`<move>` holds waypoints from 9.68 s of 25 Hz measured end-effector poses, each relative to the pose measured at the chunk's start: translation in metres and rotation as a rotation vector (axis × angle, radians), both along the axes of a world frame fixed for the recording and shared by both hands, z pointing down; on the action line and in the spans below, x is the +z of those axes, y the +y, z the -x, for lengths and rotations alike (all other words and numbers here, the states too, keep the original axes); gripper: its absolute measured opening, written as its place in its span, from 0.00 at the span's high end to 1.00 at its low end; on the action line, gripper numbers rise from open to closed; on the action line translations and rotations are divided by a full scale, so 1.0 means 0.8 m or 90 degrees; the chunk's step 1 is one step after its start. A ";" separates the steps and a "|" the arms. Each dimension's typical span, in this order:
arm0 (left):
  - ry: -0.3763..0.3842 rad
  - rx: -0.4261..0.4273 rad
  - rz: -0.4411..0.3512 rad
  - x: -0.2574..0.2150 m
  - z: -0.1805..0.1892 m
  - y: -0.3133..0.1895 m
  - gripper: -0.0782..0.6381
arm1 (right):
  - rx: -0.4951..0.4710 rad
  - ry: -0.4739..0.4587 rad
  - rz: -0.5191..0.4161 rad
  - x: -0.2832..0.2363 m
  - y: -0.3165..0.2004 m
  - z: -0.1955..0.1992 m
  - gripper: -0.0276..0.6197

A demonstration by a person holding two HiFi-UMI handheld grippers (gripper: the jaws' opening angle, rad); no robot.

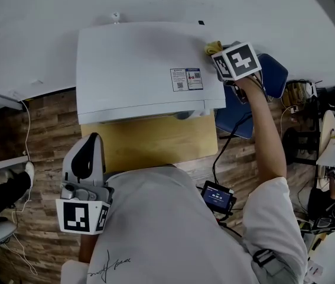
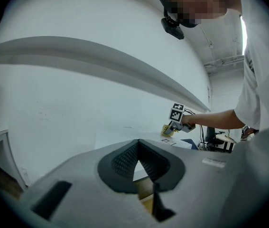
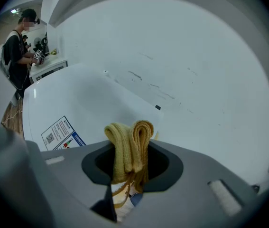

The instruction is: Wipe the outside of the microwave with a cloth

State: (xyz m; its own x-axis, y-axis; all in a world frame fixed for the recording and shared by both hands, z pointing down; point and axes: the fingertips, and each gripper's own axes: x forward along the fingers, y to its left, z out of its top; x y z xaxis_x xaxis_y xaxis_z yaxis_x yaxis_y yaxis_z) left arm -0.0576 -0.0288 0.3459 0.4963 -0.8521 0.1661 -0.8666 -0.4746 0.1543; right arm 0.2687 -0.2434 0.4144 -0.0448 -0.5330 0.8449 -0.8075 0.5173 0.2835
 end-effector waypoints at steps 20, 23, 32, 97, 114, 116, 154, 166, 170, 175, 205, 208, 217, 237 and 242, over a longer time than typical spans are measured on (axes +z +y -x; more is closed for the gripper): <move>0.019 0.005 -0.001 0.002 0.003 -0.004 0.89 | -0.020 -0.045 0.016 0.003 0.015 0.060 0.77; 0.019 0.004 -0.002 0.003 0.003 -0.003 0.89 | -0.031 -0.043 0.018 0.004 0.017 0.069 0.77; 0.019 0.008 -0.007 0.000 -0.003 0.001 0.89 | -0.063 -0.057 0.017 0.002 0.023 0.102 0.77; 0.027 -0.025 0.024 0.017 0.020 -0.001 0.89 | -0.326 -0.223 0.097 0.003 0.039 0.455 0.77; -0.005 -0.029 0.019 0.015 0.029 0.010 0.89 | -0.430 -0.323 0.089 -0.055 0.093 0.482 0.77; -0.012 -0.014 0.016 0.014 0.024 0.009 0.89 | -0.407 -0.312 0.061 -0.066 0.083 0.449 0.77; -0.006 0.027 0.011 0.011 -0.014 0.002 0.89 | 0.008 -0.064 0.019 0.005 0.091 0.012 0.77; -0.008 0.030 0.007 0.011 -0.010 0.014 0.89 | -0.041 -0.087 0.020 0.008 0.105 0.063 0.77; -0.006 0.033 0.005 0.010 -0.013 0.018 0.89 | -0.058 -0.102 0.023 0.007 0.109 0.082 0.77; -0.006 0.041 0.006 0.011 -0.019 0.022 0.89 | -0.083 -0.118 0.024 0.005 0.113 0.111 0.77; -0.008 0.008 0.011 0.013 0.001 0.015 0.89 | -0.237 -0.203 0.042 0.005 0.120 0.310 0.77; -0.007 0.002 0.014 0.016 0.005 0.016 0.89 | -0.253 -0.217 0.050 0.005 0.118 0.336 0.77; -0.002 -0.014 0.014 0.016 0.015 0.016 0.89 | -0.299 -0.243 0.066 0.004 0.121 0.399 0.77; 0.022 -0.034 0.033 0.017 0.016 0.003 0.89 | -0.343 -0.435 0.127 -0.014 0.135 0.492 0.77; 0.003 -0.035 0.024 0.021 0.026 0.001 0.89 | -0.353 -0.506 0.075 -0.043 0.142 0.476 0.77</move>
State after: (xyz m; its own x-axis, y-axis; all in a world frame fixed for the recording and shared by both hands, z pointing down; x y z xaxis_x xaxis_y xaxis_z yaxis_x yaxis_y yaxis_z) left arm -0.0787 -0.0278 0.3623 0.4501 -0.8711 0.1966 -0.8902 -0.4202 0.1763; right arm -0.1118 -0.1297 0.3802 -0.8436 -0.1785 0.5064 -0.3743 0.8717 -0.3163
